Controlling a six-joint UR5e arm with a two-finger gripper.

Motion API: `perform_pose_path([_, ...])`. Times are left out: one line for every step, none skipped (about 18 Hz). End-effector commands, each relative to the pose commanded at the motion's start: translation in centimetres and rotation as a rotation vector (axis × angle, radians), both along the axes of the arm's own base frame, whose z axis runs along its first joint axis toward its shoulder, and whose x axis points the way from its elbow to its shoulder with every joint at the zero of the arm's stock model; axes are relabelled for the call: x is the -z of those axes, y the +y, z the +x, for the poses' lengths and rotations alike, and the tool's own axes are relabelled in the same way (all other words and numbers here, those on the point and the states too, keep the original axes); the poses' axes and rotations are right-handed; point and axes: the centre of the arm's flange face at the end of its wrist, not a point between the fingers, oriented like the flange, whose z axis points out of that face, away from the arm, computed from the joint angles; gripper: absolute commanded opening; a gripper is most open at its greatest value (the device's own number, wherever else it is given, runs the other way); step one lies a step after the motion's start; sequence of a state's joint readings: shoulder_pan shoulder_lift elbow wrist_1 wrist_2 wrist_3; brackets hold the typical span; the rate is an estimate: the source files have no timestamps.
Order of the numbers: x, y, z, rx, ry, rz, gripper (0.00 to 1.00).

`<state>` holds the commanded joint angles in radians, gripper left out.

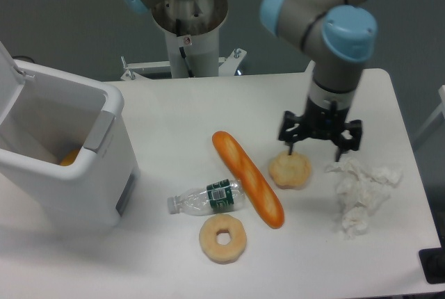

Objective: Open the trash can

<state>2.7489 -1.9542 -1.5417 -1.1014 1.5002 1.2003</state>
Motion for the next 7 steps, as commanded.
perform_pose_path([0.52,0.13,-0.39,0.050,0.001,-0.009,1.00])
perform_pose_path([0.66,0.19,-0.77,0.083,0.009,-0.020,1.00])
perform_pose_path([0.40,0.19,-1.13,0.099,0.021,-0.032,1.00])
perform_pose_path([0.50,0.06,-1.35,0.104,0.031,-0.062,1.00])
perform_pose_path([1.25,-0.08,-1.38,0.110,0.032,-0.097,1.00])
perform_pose_path([1.26,-0.10,-1.34,0.124,0.040,-0.117,1.00])
perform_pose_path([1.30,-0.01,-1.16,0.132,0.040,-0.123,1.00])
